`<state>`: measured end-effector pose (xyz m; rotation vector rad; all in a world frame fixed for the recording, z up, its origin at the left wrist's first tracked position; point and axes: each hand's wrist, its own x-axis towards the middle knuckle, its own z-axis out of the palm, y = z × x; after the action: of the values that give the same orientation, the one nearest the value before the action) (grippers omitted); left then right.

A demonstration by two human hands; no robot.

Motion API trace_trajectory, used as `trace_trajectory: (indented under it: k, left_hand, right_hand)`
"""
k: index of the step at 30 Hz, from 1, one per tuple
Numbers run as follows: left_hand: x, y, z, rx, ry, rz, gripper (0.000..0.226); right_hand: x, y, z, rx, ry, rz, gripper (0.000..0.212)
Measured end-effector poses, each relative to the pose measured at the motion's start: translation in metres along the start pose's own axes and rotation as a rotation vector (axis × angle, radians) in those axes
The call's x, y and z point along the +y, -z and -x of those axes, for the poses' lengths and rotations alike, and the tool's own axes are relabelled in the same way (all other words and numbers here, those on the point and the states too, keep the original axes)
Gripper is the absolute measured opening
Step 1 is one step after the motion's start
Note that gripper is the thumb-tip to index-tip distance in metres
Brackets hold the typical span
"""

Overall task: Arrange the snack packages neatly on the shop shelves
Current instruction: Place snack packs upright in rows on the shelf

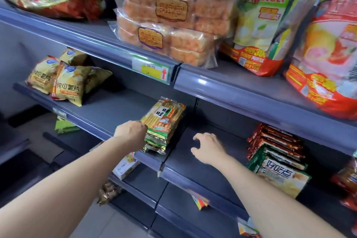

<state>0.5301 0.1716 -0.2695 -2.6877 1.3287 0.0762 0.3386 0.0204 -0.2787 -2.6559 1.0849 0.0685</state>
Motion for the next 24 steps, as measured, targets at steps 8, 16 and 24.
trace_trajectory:
  k: [8,16,24]
  left_hand:
    - [-0.038,-0.017,-0.055,-0.003,-0.026,0.052,0.031]
    - [-0.056,-0.038,-0.117,-0.31,-0.12,0.222,0.071]
    - [-0.069,-0.046,-0.149,-0.727,-0.003,0.991,0.103]
  right_hand:
    - [-0.042,-0.022,-0.053,-0.044,-0.055,0.007,0.043]
    - [-0.056,-0.033,-0.117,-0.145,-0.319,-0.458,0.061]
    - [-0.063,-0.059,-0.159,-0.403,-0.533,-1.078,0.093]
